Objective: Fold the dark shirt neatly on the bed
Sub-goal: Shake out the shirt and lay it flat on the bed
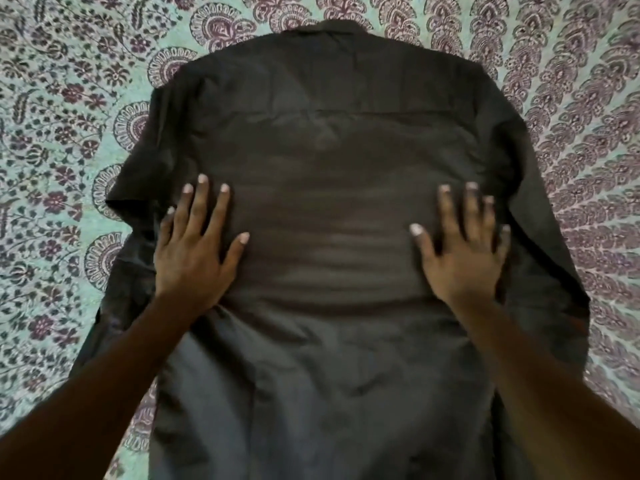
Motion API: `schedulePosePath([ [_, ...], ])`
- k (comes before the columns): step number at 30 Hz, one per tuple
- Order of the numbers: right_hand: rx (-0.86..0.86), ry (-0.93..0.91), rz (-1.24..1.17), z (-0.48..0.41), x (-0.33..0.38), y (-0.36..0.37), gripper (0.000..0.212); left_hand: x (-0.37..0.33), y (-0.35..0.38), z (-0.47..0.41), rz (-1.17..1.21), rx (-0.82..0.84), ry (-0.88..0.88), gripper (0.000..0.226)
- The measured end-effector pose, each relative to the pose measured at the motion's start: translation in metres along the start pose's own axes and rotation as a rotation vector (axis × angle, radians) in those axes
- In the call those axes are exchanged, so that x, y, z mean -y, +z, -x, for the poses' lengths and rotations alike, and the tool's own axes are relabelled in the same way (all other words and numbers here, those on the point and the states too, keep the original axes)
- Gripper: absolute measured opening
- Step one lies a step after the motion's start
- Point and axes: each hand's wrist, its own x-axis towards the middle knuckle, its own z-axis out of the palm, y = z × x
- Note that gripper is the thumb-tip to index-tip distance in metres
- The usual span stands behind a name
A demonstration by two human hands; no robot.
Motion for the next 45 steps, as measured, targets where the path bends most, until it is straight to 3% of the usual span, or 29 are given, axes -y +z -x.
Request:
schedulePosePath([
  [3,-0.039,0.161,-0.024,0.002,0.007,-0.006,0.081,-0.018,-0.004,0.008,0.013,-0.022,-0.004,0.078],
  [5,-0.05,-0.018,-0.043,0.013,0.047,-0.007,0.077,-0.046,0.002,0.021,0.033,-0.005,0.034,0.079],
  [9,0.099,-0.479,-0.125,0.056,0.109,0.004,0.072,-0.068,0.015,0.059,0.022,0.046,0.047,0.077],
  [11,0.086,-0.424,-0.099,0.063,0.088,0.007,0.07,-0.05,0.014,0.083,0.03,0.023,-0.03,0.075],
  [16,-0.009,0.028,-0.035,0.075,-0.003,0.001,0.073,-0.009,0.01,0.14,0.001,0.027,-0.071,0.079],
  [19,-0.043,0.176,-0.089,0.079,0.005,-0.005,0.081,-0.029,0.008,0.142,0.043,0.003,-0.092,0.082],
  [21,-0.056,0.036,-0.111,0.086,0.038,-0.007,0.079,-0.049,0.012,0.139,0.071,-0.012,-0.044,0.082],
  [24,0.063,-0.397,-0.136,0.121,0.077,0.0,0.076,-0.057,0.022,0.149,0.052,0.029,0.002,0.084],
  [25,0.091,-0.451,-0.103,0.133,0.073,0.003,0.076,-0.052,0.023,0.158,0.037,0.046,0.018,0.085],
  [29,0.045,-0.132,-0.005,0.175,-0.002,0.002,0.079,-0.014,0.018,0.208,-0.01,0.093,0.083,0.088],
  [33,0.062,0.088,-0.05,0.201,-0.045,-0.005,0.084,-0.001,0.012,0.24,0.013,0.11,0.022,0.088],
  [35,0.034,0.064,-0.049,0.201,-0.025,-0.01,0.087,-0.011,0.01,0.236,0.042,0.079,0.017,0.085],
  [37,0.012,-0.094,-0.024,0.2,0.014,-0.012,0.086,-0.027,0.013,0.229,0.083,0.051,0.03,0.08],
  [40,0.118,-0.342,-0.03,0.219,0.06,-0.002,0.087,-0.044,0.027,0.234,0.082,0.033,0.022,0.078],
  [45,0.146,-0.177,-0.029,0.26,0.01,-0.004,0.078,-0.032,0.028,0.268,0.097,0.034,-0.09,0.074],
])
